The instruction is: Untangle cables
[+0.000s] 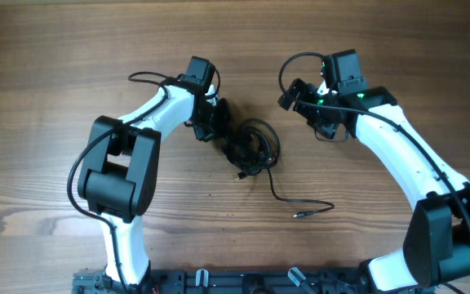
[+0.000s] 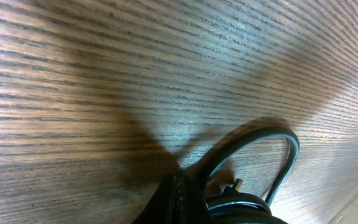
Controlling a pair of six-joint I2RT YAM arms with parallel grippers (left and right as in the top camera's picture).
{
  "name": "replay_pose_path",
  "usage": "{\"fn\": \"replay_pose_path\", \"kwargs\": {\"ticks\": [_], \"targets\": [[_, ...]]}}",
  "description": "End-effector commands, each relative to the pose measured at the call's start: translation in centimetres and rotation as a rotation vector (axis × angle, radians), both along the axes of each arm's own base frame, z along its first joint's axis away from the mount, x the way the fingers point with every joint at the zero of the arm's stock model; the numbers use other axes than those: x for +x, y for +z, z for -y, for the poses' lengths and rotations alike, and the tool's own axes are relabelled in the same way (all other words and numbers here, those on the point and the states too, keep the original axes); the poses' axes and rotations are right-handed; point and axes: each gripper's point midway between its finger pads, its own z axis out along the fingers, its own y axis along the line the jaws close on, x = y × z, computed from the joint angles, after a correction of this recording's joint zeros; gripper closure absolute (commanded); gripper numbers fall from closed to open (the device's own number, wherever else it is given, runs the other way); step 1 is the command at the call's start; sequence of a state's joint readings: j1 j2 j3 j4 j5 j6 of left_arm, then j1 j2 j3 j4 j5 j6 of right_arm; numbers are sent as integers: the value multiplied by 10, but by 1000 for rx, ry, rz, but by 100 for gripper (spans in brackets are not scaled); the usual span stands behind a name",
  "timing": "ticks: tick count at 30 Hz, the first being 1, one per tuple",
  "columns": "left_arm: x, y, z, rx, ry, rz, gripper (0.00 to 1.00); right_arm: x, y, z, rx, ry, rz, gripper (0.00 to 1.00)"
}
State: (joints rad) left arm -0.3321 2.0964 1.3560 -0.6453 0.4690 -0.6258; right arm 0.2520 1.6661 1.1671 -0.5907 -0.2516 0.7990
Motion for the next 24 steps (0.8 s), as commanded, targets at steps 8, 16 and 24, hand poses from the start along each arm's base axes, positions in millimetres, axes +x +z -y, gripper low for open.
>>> {"fn": "replay_pose_path", "kwargs": {"ticks": [8,16,24], "targets": [[-5,-20,-8,44,-2,-28,94,6,0,12,-23,-124,-7,0],[-7,-18,-5,25,-6,-38,93,6,0,12,-23,-125,-7,0],[-7,-18,-5,21,-6,-39,93,6,0,13,-23,-125,-7,0]]}}
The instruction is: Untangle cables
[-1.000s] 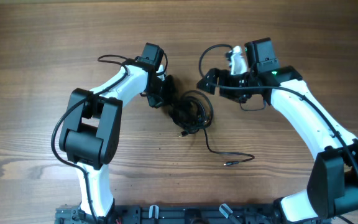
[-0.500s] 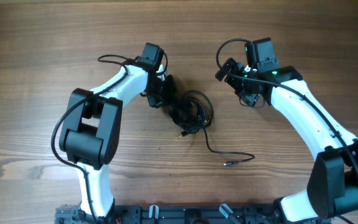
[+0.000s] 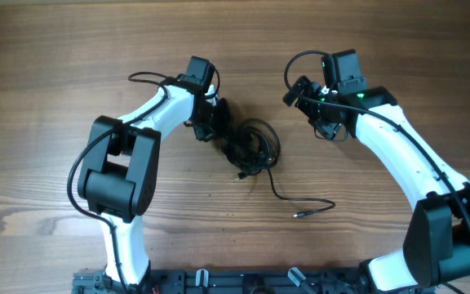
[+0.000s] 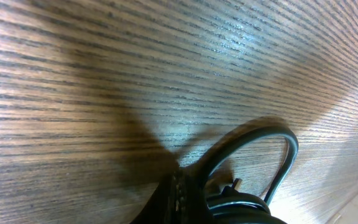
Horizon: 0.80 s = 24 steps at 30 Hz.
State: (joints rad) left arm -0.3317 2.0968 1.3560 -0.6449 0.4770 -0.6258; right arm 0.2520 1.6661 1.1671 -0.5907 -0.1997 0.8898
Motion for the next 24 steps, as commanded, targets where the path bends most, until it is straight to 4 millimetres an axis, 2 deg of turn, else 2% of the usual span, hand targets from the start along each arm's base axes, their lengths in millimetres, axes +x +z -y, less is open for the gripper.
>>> {"fn": "replay_pose_path", "kwargs": {"ticks": [1,24], "targets": [[-7,-18,-6,29,-6,-37,93,3,2,4,-13,-22,10,0],[-7,-17,-5,21,-6,-37,93,3,2,4,-13,-23,10,0]]}}
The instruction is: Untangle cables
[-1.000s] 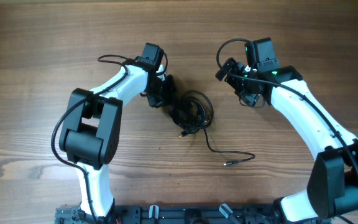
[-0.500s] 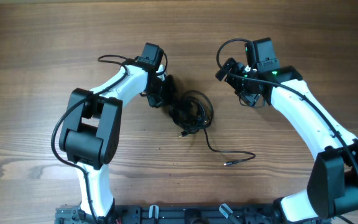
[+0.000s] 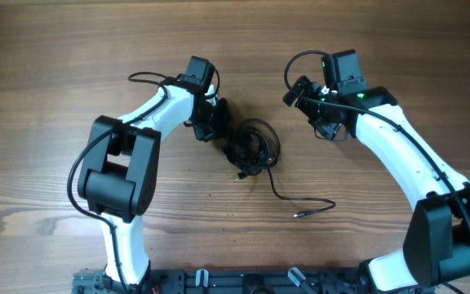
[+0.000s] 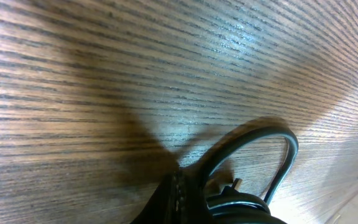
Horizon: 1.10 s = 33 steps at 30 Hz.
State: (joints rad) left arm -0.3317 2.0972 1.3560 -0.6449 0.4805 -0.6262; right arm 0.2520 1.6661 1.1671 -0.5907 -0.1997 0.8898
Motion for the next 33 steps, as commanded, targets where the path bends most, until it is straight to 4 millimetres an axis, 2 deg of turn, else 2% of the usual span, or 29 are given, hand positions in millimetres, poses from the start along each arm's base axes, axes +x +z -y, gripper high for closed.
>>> {"fn": "replay_pose_path", "kwargs": {"ticks": [1,7,12,14,15,17,19,22,25,27,30,32,33], "targets": [[-6,-17,-6,24,-2,-36,94,3,2,4,-13,-23,10,0],[1,-16,-20,3,40,-50,94,3,2,4,-14,-23,10,0],[3,-12,-24,-36,56,-59,96,4,2,4,-9,-29,12,0],[2,-4,-16,-117,11,-53,96,10,6,2,51,-127,5,0],[2,5,-7,-209,-53,-23,96,7,6,-2,94,-167,-27,0],[3,18,-1,-306,-117,24,96,-2,3,-5,104,-144,-65,0],[6,28,-3,-376,-152,66,96,-3,3,-6,107,-139,-68,0],[13,31,-17,-394,-112,65,96,-8,10,-24,132,90,-16,0],[14,41,-22,-465,-135,100,96,-17,10,-31,115,251,13,0],[14,50,-20,-526,-157,121,96,-24,1,-21,61,237,-30,0],[14,50,-19,-527,-158,122,93,-29,-5,-10,-1,236,-51,0],[14,50,-19,-526,-158,122,90,-29,-1,-19,45,268,-40,0],[14,49,-20,-521,-157,121,89,-32,5,-30,109,297,-38,0]]}}
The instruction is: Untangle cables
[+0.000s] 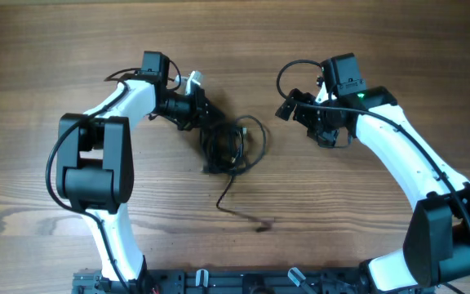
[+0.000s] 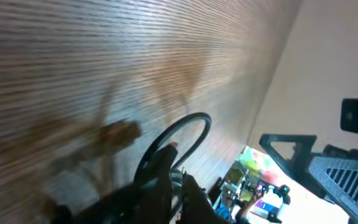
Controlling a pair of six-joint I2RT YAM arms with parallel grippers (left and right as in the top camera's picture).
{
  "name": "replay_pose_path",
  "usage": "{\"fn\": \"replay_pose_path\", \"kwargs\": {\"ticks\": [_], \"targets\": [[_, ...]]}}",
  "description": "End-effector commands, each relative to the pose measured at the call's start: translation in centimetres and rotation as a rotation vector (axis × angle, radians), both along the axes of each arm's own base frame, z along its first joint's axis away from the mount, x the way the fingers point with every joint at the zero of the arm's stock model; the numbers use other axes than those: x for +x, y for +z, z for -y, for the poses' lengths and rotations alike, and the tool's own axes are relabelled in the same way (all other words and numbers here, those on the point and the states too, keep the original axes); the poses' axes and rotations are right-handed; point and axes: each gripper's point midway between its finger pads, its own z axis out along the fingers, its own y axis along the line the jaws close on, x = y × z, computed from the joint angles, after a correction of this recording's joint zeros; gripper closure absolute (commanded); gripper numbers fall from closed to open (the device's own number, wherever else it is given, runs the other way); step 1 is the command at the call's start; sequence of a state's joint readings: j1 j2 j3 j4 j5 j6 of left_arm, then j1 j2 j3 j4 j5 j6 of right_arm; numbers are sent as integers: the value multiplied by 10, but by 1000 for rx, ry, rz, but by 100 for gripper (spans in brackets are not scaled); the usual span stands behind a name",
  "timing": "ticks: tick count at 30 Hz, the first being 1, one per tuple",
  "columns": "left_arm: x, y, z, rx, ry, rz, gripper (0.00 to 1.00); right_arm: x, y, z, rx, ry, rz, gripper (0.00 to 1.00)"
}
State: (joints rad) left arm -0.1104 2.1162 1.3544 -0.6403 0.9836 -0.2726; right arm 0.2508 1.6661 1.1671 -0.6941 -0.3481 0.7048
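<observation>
A tangle of black cables (image 1: 228, 147) lies at the table's middle. One loose strand runs down from it to a small plug (image 1: 263, 222). My left gripper (image 1: 196, 109) sits at the tangle's upper left edge, shut on the cable. A white connector (image 1: 194, 80) shows just above it. In the left wrist view a black cable loop (image 2: 180, 129) arcs out from the dark, blurred jaws of the left gripper (image 2: 174, 186). My right gripper (image 1: 289, 104) hovers to the right of the tangle, apart from it; its jaws are too small to read.
The wooden table (image 1: 47, 49) carries nothing else. The left arm's own black lead (image 1: 121, 75) loops near its wrist, and the right arm's lead (image 1: 288, 72) curves above its gripper. The arm bases stand along the front edge (image 1: 235, 282).
My left gripper has moved left and a little farther back, and the tangle has come along with it. The loose plug end now lies farther left. The right gripper has shifted slightly.
At all three earlier moments my left gripper stayed shut on the tangle's upper left edge at the table's middle, while the right gripper made small shifts at the upper right. Now the left gripper and the tangle are farther left, with the strand trailing.
</observation>
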Motion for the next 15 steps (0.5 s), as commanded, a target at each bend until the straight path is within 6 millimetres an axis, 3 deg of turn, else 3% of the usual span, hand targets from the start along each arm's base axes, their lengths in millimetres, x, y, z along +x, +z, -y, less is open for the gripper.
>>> {"fn": "replay_pose_path", "kwargs": {"ticks": [1,3,5,6,8,10,13,15], "targets": [[-5,-4,2,-14,-16,-8,88,-2,25,-37,197,190,77,5],[-3,-14,-5,63,37,-62,91,-9,50,-72,360,341,151,17],[0,-26,-14,148,97,-112,96,-18,61,-98,420,428,189,22],[0,-31,-19,191,126,-132,96,-25,62,-113,419,472,202,30],[1,-36,-24,231,149,-149,96,-37,56,-136,363,517,217,33],[0,-38,-25,243,151,-151,96,-42,41,-147,233,467,213,37],[-1,-42,-30,279,170,-169,96,-42,22,-155,71,329,215,59],[0,-48,-37,329,201,-187,96,-46,15,-170,69,337,222,62]]}}
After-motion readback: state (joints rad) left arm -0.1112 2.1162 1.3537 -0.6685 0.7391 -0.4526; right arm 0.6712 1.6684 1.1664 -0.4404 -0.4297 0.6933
